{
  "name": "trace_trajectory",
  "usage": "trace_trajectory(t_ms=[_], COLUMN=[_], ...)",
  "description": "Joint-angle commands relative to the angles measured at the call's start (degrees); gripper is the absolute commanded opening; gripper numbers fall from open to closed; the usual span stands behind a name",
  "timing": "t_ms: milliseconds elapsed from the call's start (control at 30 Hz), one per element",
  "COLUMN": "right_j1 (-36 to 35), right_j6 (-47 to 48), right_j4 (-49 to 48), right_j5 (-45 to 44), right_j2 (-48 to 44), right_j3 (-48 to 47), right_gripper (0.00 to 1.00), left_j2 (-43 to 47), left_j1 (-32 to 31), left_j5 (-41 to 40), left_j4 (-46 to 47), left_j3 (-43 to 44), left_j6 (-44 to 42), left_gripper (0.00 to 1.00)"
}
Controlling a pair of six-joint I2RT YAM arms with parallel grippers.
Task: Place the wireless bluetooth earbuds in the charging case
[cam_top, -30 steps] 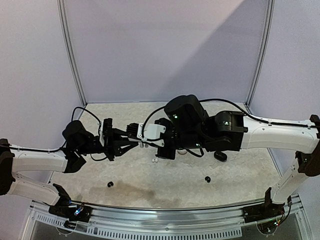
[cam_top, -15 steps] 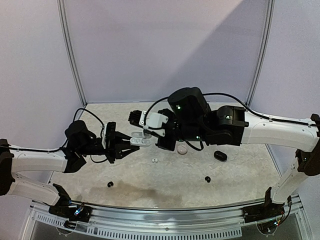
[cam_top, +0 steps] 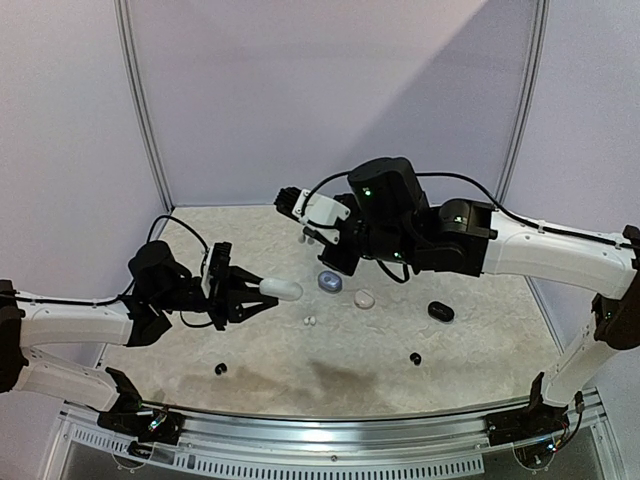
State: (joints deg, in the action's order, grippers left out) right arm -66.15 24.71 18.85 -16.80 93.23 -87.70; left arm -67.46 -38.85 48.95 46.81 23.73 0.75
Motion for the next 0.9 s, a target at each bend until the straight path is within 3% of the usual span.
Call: trace_trajectory(t_ms=[0, 133, 367, 567, 867], right_j1=[-0.2, 0.5, 6.5, 7.2, 8.2], right_j6=[-0.9, -3.4, -20.5, -31.2, -37.2], right_j4=[0.8, 3.2, 11.9, 3.4, -3.7], right_j5=[2.9, 5.2, 15.2, 27.7, 33.3], right_j2=[-3.6, -5.5, 1.3, 6.9, 14.7], right_j3=[-0.4, 1.1, 8.5, 18.8, 23.0], right_gripper=[0.00, 0.00, 0.00, 0.00, 0.00], left_j2=[1.0, 1.8, 2.7, 2.6, 2.8], left_j1=[-0.2, -0.1, -0.1, -0.1, -0.2], left_j5=[-6.0, -9.4, -14.1, -13.8, -13.2], left_j4=[-0.2, 0.2, 0.0, 0.0, -0.1], left_j3=[-0.4, -0.9, -1.6, -1.8, -1.6], left_j6=[6.5, 5.8, 4.6, 5.4, 5.1], left_gripper=[0.00, 0.00, 0.00, 0.00, 0.00])
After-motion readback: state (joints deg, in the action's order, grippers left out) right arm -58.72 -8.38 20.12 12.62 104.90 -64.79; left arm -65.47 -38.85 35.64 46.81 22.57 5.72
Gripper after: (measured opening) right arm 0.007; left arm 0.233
